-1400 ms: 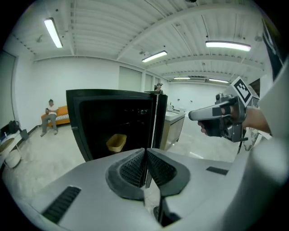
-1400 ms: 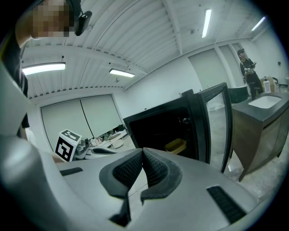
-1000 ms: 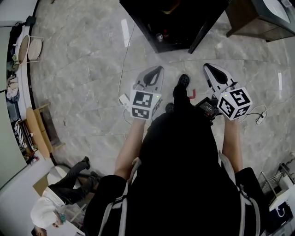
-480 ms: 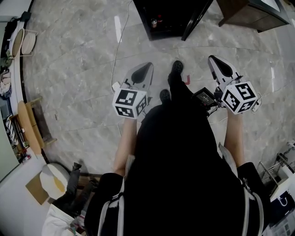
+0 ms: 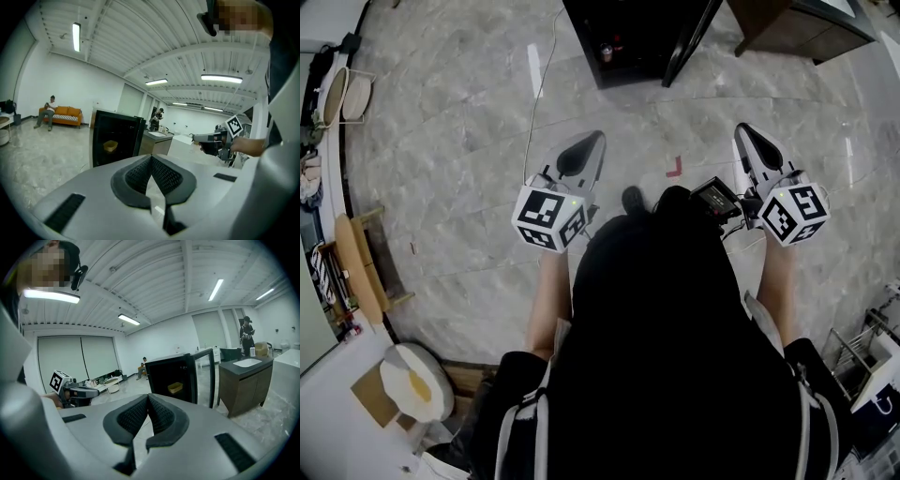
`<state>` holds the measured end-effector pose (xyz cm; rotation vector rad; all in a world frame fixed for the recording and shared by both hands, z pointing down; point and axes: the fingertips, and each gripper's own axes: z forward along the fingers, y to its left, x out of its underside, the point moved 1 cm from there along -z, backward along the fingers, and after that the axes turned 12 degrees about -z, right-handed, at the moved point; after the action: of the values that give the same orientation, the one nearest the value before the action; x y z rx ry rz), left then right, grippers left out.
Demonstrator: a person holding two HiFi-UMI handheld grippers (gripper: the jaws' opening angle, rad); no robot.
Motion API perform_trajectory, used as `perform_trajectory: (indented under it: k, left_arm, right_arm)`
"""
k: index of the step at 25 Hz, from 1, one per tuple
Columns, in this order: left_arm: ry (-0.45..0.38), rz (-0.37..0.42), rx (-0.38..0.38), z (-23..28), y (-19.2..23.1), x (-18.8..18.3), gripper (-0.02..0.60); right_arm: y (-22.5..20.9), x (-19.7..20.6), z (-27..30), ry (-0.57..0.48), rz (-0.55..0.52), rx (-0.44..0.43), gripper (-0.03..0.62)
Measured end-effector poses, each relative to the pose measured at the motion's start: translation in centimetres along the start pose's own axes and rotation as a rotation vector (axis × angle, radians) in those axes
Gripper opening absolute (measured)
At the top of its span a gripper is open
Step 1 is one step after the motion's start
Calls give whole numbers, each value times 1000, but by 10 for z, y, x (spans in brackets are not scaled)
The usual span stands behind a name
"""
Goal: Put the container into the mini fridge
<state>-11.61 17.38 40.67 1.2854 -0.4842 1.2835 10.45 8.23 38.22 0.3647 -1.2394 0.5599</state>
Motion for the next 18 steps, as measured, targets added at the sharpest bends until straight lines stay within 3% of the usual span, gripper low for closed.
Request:
perform_trajectory:
  k: [4, 9, 18]
  left_arm:
    - [-9, 24, 29, -2, -15, -13, 34]
    - [-23, 26, 51, 5, -24, -23, 34]
    - [2, 35, 55, 3, -28, -6, 32]
  right_arm:
    - [4, -7, -11, -43, 29, -1, 18]
    - [5, -8, -16, -19, 10, -14, 18]
    - [8, -5, -27, -26, -1, -10, 17]
